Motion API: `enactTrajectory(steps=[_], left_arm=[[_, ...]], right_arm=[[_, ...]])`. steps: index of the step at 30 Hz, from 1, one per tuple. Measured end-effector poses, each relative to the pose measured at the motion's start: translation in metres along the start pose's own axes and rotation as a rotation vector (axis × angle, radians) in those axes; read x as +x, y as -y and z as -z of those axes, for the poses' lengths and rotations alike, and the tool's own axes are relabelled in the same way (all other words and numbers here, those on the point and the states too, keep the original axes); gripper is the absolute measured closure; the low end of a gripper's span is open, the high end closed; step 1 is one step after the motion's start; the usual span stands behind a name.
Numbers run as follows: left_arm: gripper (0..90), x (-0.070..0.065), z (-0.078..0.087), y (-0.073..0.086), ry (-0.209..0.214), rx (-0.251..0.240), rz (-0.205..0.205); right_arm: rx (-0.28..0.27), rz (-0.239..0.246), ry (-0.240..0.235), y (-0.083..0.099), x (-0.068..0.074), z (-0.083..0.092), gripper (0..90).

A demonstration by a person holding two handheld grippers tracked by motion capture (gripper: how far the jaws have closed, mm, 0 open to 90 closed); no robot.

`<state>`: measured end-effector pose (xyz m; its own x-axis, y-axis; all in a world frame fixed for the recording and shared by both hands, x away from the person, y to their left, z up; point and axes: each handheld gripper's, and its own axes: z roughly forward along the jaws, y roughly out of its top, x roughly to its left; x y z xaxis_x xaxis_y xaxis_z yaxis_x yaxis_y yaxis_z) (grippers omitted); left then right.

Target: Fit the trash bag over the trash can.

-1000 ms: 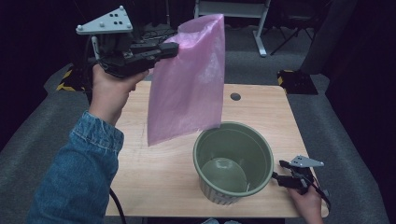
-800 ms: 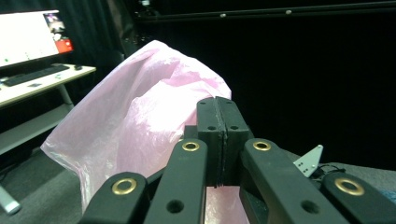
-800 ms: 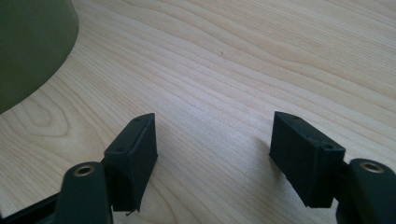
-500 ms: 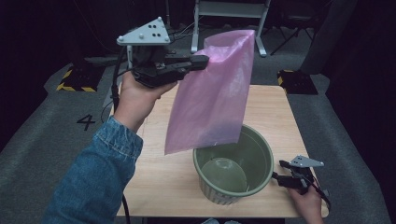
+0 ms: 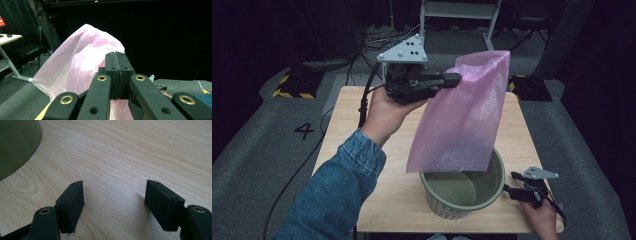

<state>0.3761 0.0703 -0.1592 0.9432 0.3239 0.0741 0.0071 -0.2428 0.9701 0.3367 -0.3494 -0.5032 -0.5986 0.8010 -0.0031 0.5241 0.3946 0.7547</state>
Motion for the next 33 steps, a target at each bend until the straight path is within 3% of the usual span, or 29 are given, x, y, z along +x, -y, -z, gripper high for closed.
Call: enactTrajectory(steps=[7, 10, 15, 22, 33], left_arm=[[89.2, -0.006, -0.021, 0.011, 0.012, 0.003, -0.013], [89.2, -0.011, -0.026, 0.02, 0.013, -0.009, -0.025], [89.2, -0.016, -0.034, 0.039, 0.028, 0.01, -0.022], [89.2, -0.023, -0.037, 0.065, 0.025, 0.055, -0.04], [89.1, -0.04, -0.038, 0.105, 0.046, 0.125, -0.028]], right_arm=[[0.0, -0.001, 0.0, 0.0, 0.0, 0.0, 31.7], [0.001, 0.001, -0.002, 0.0, 0.0, 0.0, 31.4], [-0.002, 0.006, -0.006, 0.0, 0.0, 0.0, 31.4], [-0.001, 0.005, -0.006, 0.0, 0.0, 0.0, 31.4], [0.0, 0.004, -0.006, 0.0, 0.0, 0.0, 31.5]])
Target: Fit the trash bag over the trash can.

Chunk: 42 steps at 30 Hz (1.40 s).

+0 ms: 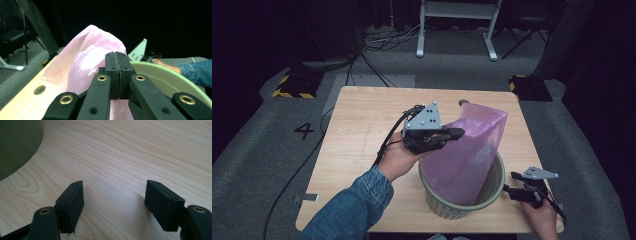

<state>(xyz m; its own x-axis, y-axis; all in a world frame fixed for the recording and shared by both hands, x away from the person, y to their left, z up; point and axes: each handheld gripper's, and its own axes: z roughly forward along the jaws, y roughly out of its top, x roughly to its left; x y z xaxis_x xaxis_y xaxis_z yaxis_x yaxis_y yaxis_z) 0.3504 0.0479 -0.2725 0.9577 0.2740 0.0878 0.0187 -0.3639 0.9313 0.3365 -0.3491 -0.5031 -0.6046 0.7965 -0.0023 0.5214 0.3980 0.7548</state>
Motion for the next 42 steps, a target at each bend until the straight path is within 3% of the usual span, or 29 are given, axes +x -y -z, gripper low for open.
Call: enactTrajectory(steps=[11, 15, 19, 24, 29, 31, 34, 38, 42], left_arm=[[89.0, -0.004, -0.006, 0.035, 0.039, 0.075, 0.061], [88.8, -0.004, -0.009, 0.044, 0.077, 0.155, 0.091], [88.3, -0.002, -0.013, 0.053, 0.083, 0.223, 0.116], [82.6, -0.001, -0.007, 0.058, 0.051, 0.211, 0.135], [52.8, 0.0, 0.002, 0.063, 0.021, 0.166, 0.16], [46.3, 0.0, 0.008, 0.064, 0.045, 0.127, 0.169], [41.7, 0.0, 0.019, 0.064, 0.045, 0.076, 0.19], [38.5, 0.002, 0.036, 0.063, -0.02, 0.052, 0.19], [40.3, 0.004, 0.045, 0.063, 0.0, 0.008, 0.224]], right_arm=[[-0.003, -0.002, 0.001, 0.001, -0.001, 0.001, 35.4], [-0.006, -0.004, 0.004, 0.001, -0.001, 0.002, 38.0], [0.011, -0.003, -0.002, -0.001, -0.002, 0.003, 41.1], [-0.008, -0.014, -0.034, -0.008, -0.002, 0.011, 42.7], [-0.028, -0.017, -0.055, -0.016, -0.003, 0.02, 42.7], [-0.036, -0.012, -0.06, -0.022, -0.003, 0.025, 42.6], [-0.061, -0.009, -0.078, -0.035, -0.005, 0.037, 42.3], [-0.104, 0.001, -0.099, -0.056, -0.006, 0.055, 41.9], [-0.134, 0.008, -0.129, -0.076, -0.006, 0.069, 41.7]])
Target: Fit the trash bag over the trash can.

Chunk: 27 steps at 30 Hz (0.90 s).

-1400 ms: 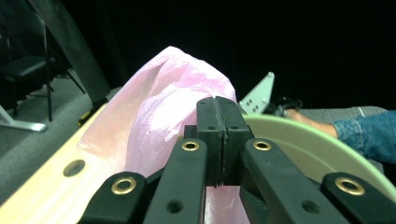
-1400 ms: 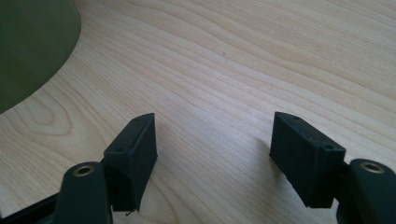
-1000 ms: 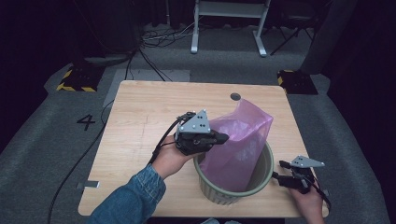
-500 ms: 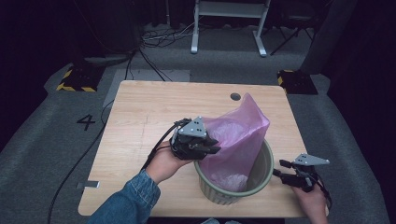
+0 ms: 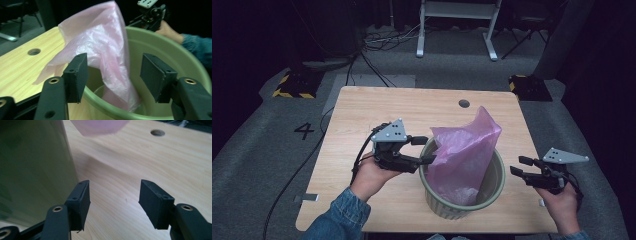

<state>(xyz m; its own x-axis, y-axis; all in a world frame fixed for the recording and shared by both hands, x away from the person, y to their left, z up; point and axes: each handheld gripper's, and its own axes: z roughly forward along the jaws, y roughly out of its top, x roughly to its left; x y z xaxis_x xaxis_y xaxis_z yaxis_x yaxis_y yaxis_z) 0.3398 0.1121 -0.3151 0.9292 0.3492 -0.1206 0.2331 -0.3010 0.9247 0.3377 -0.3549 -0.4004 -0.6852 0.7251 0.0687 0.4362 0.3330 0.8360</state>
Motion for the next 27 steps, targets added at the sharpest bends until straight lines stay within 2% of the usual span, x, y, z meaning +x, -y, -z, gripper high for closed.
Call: enactTrajectory(steps=[4, 8, 11, 15, 20, 22, 27], left_arm=[[40.3, 0.001, -0.006, 0.001, -0.024, 0.022, -0.003], [39.4, 0.008, -0.018, -0.001, -0.027, 0.042, 0.008], [39.5, 0.015, -0.025, -0.005, 0.022, 0.045, 0.014], [38.0, 0.02, -0.03, -0.01, 0.036, 0.047, 0.009], [35.3, 0.01, -0.034, -0.014, 0.055, 0.046, -0.031], [35.4, 0.005, -0.037, -0.013, 0.043, 0.055, -0.054], [37.7, 0.003, -0.045, -0.012, 0.037, 0.091, -0.063]], right_arm=[[-0.011, 0.008, -0.028, -0.019, 0.002, 0.006, 41.1], [-0.03, 0.025, -0.059, -0.04, 0.007, 0.01, 40.1], [-0.033, 0.048, -0.07, -0.055, 0.012, 0.01, 39.1], [-0.027, 0.075, -0.077, -0.074, 0.016, 0.009, 38.6], [-0.033, 0.116, -0.093, -0.095, 0.024, 0.008, 36.9], [-0.031, 0.134, -0.102, -0.102, 0.028, 0.007, 36.5], [-0.045, 0.146, -0.134, -0.115, 0.034, 0.001, 36.8]])
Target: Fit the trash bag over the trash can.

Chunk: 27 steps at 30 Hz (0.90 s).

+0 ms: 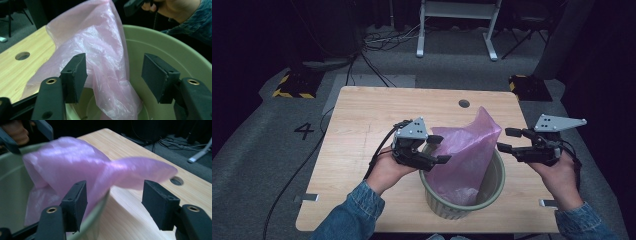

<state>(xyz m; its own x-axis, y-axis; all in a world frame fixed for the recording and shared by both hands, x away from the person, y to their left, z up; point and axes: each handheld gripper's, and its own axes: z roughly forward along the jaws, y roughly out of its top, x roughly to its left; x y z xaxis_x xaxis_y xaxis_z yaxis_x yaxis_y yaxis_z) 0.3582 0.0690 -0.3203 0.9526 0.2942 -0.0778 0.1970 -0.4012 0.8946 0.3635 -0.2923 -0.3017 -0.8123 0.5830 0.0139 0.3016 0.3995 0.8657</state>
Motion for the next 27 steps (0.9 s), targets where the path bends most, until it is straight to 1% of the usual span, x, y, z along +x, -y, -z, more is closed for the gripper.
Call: enactTrajectory(steps=[2, 5, 6, 9, 10, 12, 13, 14, 16, 18, 21, 24, 26, 27], left_arm=[[38.6, 0.001, -0.002, 0.001, -0.004, 0.005, 0.004], [40.6, 0.002, -0.003, 0.002, -0.02, 0.016, 0.004], [42.0, 0.002, -0.004, 0.002, -0.025, 0.025, -0.001], [47.8, 0.002, -0.006, 0.003, -0.022, 0.038, -0.003], [51.9, 0.002, -0.006, 0.003, -0.023, 0.039, -0.01], [57.6, 0.002, -0.006, 0.003, -0.02, 0.039, -0.015], [61.4, 0.002, -0.005, 0.003, -0.013, 0.038, -0.018], [64.5, 0.001, -0.005, 0.003, -0.008, 0.037, -0.02], [67.2, 0.0, -0.003, 0.003, -0.009, 0.029, -0.028], [67.2, -0.003, 0.0, 0.003, -0.007, 0.017, -0.033], [62.6, -0.006, 0.003, 0.002, -0.019, 0.005, -0.039], [56.2, -0.005, 0.004, 0.002, -0.035, 0.004, -0.03], [51.6, -0.002, 0.004, 0.004, -0.05, -0.001, -0.009], [49.8, 0.0, 0.004, 0.005, -0.059, -0.002, -0.005]], right_arm=[[-0.003, 0.001, -0.01, -0.004, 0.001, -0.003, 37.7], [-0.005, 0.017, -0.016, -0.007, 0.001, -0.008, 41.7], [-0.004, 0.014, -0.021, -0.008, 0.001, -0.01, 43.9], [-0.003, 0.015, -0.052, -0.01, 0.0, -0.014, 53.7], [-0.001, 0.023, -0.071, -0.011, -0.001, -0.016, 60.2], [-0.002, 0.039, -0.113, -0.011, -0.001, -0.019, 67.6], [-0.004, 0.049, -0.137, -0.011, -0.002, -0.02, 73.0], [-0.01, 0.062, -0.163, -0.01, -0.002, -0.022, 76.6], [-0.018, 0.078, -0.201, -0.008, -0.001, -0.023, 82.0], [-0.015, 0.097, -0.244, -0.006, 0.001, -0.025, 84.8], [0.01, 0.144, -0.299, -0.003, 0.013, -0.026, 85.4], [0.042, 0.177, -0.336, 0.001, 0.025, -0.028, 85.4], [0.066, 0.194, -0.354, 0.004, 0.033, -0.028, 85.3], [0.073, 0.199, -0.359, 0.006, 0.037, -0.028, 85.3]])
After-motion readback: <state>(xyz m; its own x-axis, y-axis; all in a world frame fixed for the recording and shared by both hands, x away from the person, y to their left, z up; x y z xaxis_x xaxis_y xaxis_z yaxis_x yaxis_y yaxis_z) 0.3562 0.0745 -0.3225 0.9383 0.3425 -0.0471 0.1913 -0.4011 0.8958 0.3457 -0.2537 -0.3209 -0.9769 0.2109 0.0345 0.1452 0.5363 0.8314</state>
